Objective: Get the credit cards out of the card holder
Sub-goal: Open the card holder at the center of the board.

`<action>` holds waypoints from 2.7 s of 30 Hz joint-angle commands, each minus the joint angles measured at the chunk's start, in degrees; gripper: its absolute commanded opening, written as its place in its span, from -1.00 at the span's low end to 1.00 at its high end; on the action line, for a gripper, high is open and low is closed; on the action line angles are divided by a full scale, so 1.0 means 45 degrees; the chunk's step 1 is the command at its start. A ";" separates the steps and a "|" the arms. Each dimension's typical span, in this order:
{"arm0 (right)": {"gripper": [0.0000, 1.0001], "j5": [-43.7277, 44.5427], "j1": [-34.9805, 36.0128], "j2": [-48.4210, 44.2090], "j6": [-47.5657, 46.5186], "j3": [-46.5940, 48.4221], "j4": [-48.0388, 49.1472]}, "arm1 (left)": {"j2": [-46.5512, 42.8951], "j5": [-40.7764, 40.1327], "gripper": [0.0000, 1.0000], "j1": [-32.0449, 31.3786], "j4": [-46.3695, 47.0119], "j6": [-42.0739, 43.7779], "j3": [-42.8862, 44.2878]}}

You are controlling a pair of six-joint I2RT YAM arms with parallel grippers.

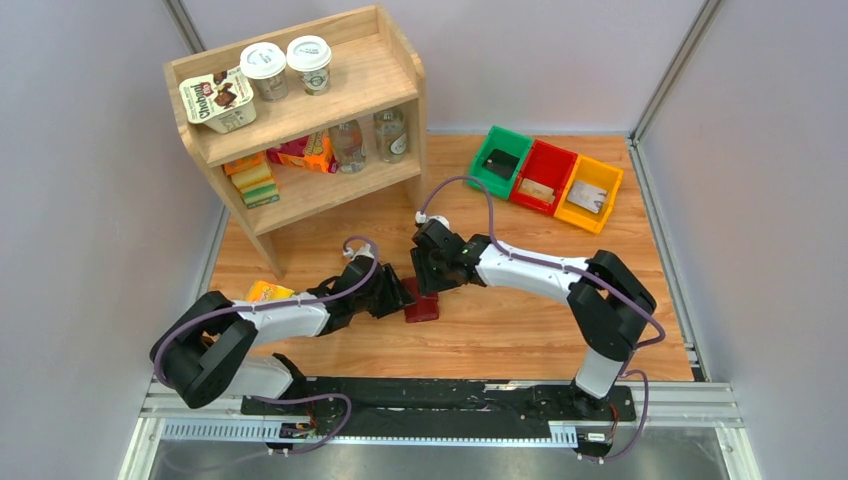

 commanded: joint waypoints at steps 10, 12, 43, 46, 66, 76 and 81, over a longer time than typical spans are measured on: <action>-0.05 0.0943 0.0522 0.1412 -0.0624 0.1042 -0.0962 | 0.0755 -0.1269 -0.10 -0.1334 0.0327 -0.1345 -0.0317; -0.03 0.1120 0.0561 0.1549 -0.0683 0.1159 -0.1118 | 0.0873 -0.1328 -0.11 -0.1412 0.0346 -0.1384 -0.0297; -0.24 0.2079 0.0562 0.2097 -0.1074 0.1161 -0.1979 | 0.1264 -0.2480 -0.23 -0.1979 -0.2095 -0.1170 0.0601; -0.30 0.1902 0.0387 0.1824 -0.1074 0.0946 -0.1881 | 0.1283 -0.2480 -0.23 -0.1960 -0.2173 -0.1092 0.0679; -0.78 -0.3466 -0.1995 -0.0051 -0.0333 -0.1845 0.1398 | 0.1381 -0.3065 -0.23 -0.1979 -0.3012 -0.0897 0.0953; -0.94 -0.6669 -0.3343 -0.0579 0.0936 -0.3702 0.4484 | 0.1537 -0.3632 -0.23 -0.1960 -0.3384 -0.0780 0.1187; -0.95 -0.7862 -0.3910 -0.0618 0.1680 -0.4542 0.5970 | 0.1499 -0.3711 -0.23 -0.1765 -0.3482 -0.0565 0.1343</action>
